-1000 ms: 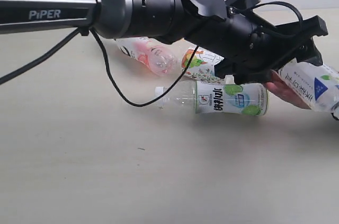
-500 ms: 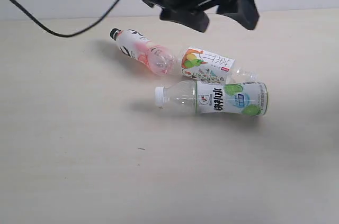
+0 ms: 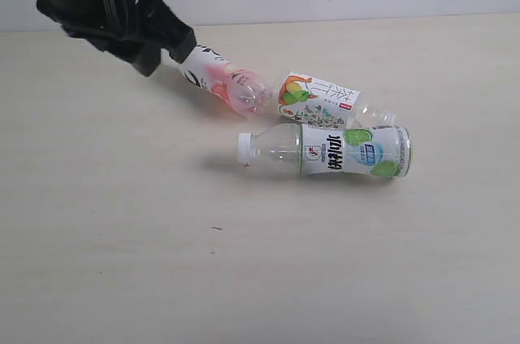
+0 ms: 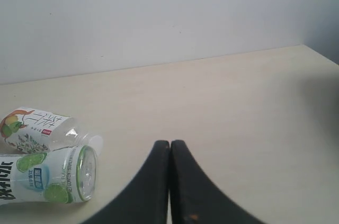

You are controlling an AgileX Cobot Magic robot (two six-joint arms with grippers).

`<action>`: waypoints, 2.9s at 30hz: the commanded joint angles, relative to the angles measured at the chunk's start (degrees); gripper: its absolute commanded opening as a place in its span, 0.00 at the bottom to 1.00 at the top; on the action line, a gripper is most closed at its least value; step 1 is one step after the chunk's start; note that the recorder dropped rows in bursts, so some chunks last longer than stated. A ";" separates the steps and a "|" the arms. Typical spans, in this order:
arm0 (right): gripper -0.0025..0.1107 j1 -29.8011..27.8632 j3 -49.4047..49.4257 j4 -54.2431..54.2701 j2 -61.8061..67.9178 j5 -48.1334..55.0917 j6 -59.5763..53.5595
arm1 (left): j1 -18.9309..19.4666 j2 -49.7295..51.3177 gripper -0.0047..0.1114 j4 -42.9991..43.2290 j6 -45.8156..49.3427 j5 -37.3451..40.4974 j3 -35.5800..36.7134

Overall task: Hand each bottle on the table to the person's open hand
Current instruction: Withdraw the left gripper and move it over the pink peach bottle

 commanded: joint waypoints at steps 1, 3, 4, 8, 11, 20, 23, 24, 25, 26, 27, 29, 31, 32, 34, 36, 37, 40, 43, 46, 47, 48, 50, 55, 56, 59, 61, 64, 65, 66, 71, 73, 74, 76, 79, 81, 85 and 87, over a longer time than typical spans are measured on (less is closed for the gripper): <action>0.02 0.11 0.25 -0.23 -0.32 -0.48 0.03 | 0.28 -1.63 0.05 1.16 -1.02 -0.07 2.94; 0.02 0.11 0.25 -0.23 -0.32 -0.48 0.03 | 0.28 -1.87 0.06 1.16 -1.02 -0.07 3.31; 0.02 0.11 0.25 -0.23 -0.32 -0.48 0.03 | 0.28 -1.87 0.06 1.16 -1.02 -0.07 3.41; 0.02 0.11 0.25 -0.23 -0.32 -0.48 0.03 | 0.28 -1.87 0.06 1.04 -1.02 -1.42 3.41; 0.02 0.11 0.25 -0.23 -0.32 -0.48 0.03 | 0.28 -1.87 0.06 0.79 -1.26 -2.42 3.41; 0.02 0.11 0.25 -0.23 -0.32 -0.48 0.03 | 0.28 -1.87 0.06 -0.10 -1.48 -2.53 3.41; 0.02 0.11 0.25 -0.23 -0.32 -0.48 0.03 | 0.28 -1.87 0.06 -0.72 -1.48 -2.53 3.41; 0.02 0.11 0.25 -0.23 -0.32 -0.48 0.03 | 0.28 -1.87 0.06 -0.72 -1.48 -2.53 3.41; 0.02 0.11 0.25 -0.23 -0.32 -0.48 0.03 | 0.28 -1.87 0.06 -0.72 -1.48 -2.53 3.41; 0.02 0.11 0.25 -0.23 -0.32 -0.48 0.03 | 0.28 -1.87 0.06 -0.71 -1.48 -2.53 3.54; 0.02 0.11 0.25 -0.23 -0.32 -0.48 0.03 | 0.28 -1.87 0.06 -0.71 -1.48 -2.53 3.66; 0.02 0.11 0.25 -0.23 -0.32 -0.48 0.03 | 0.28 -1.87 0.06 -0.71 -1.25 -2.53 4.16; 0.02 0.11 0.25 -0.23 -0.32 -0.48 0.03 | 0.28 -1.87 0.06 -0.71 -1.01 -2.53 5.07; 0.02 0.11 0.25 -0.23 -0.32 -0.48 0.03 | 0.28 -1.87 0.06 -0.71 -0.73 -2.66 5.46; 0.02 0.11 0.25 -0.23 -0.32 -0.48 0.03 | 0.28 -1.87 0.06 -0.58 -0.57 -2.80 6.20; 0.02 0.11 0.25 -0.23 -0.32 -0.48 0.03 | 0.28 -1.87 0.06 -0.59 -0.57 -3.05 6.55; 0.02 0.11 0.25 -0.23 -0.32 -0.48 0.03 | 0.28 -1.87 0.06 -0.59 -0.57 -3.16 6.65; 0.02 0.11 0.25 -0.23 -0.32 -0.48 0.03 | 0.28 -1.87 0.06 -0.59 -0.57 -3.43 6.79; 0.02 0.11 0.25 -0.23 -0.32 -0.48 0.03 | 0.28 -1.87 0.06 -0.59 -0.57 -4.27 6.79; 0.02 0.11 0.25 -0.23 -0.32 -0.48 0.03 | 0.28 -1.62 0.06 -0.59 -0.88 -4.60 6.79; 0.02 0.11 0.25 -0.23 -0.32 -0.48 0.03 | 0.28 -1.21 0.06 -0.59 -0.88 -4.89 6.79; 0.02 0.11 0.25 -0.23 -0.32 -0.48 0.03 | 0.28 -0.91 0.06 -0.59 -0.88 -4.99 6.79; 0.02 0.11 0.25 -0.23 -0.32 -0.48 0.03 | 0.28 -0.29 0.06 -0.59 -0.64 -5.58 6.79; 0.02 0.11 0.25 -0.23 -0.32 -0.48 0.03 | 0.28 1.99 0.06 -0.59 5.38 -8.35 6.79; 0.02 0.11 0.25 -0.23 -0.32 -0.48 0.03 | 0.28 2.66 0.06 -0.48 8.06 -9.00 6.79; 0.02 0.11 0.25 -0.23 -0.32 -0.48 0.03 | 1.35 4.37 0.06 -0.48 12.27 -12.41 6.68; 0.02 0.11 0.25 -0.23 -0.32 -0.48 0.03 | 2.77 5.70 0.04 -0.48 15.20 -14.10 6.16; 0.02 0.11 0.25 -0.23 -0.32 -0.48 0.03 | 6.47 8.16 0.04 -0.48 19.53 -15.77 4.57; 0.02 0.11 0.25 -0.23 -0.32 -0.48 0.03 | 8.08 9.09 0.04 -0.58 21.39 -16.26 3.75; 0.02 0.11 0.25 -0.23 -0.32 -0.48 0.03 | 9.82 10.08 0.04 -0.58 23.22 -16.54 2.81; 0.02 0.11 0.25 -0.23 -0.32 -0.48 0.03 | 17.76 15.35 0.04 -1.50 30.98 -20.62 -3.31; 0.02 0.11 0.25 -0.23 -0.32 -0.48 0.03 | 20.25 18.06 0.04 -2.29 37.21 -21.67 -6.87; 0.02 0.11 0.25 -0.23 -0.32 -0.48 0.03 | 20.96 19.10 0.04 -2.37 40.96 -22.12 -8.50; 0.02 0.11 0.25 -0.23 -0.32 -0.48 0.03 | 21.96 21.49 0.04 -2.25 54.02 -24.05 -10.92; 0.02 0.11 0.25 -0.23 -0.32 -0.48 0.03 | 21.96 23.74 0.04 -2.00 74.90 -29.60 -11.92; 0.02 0.11 0.25 -0.23 -0.32 -0.48 0.03 | 21.50 24.64 0.04 -3.45 87.81 -32.80 -11.92; 0.02 0.11 0.25 -0.23 -0.32 -0.48 0.03 | 19.91 26.72 0.04 -7.34 102.18 -37.53 -12.04; 0.02 0.11 0.25 -0.23 -0.32 -0.48 0.03 | 19.43 27.52 0.04 -9.27 103.97 -38.78 -12.04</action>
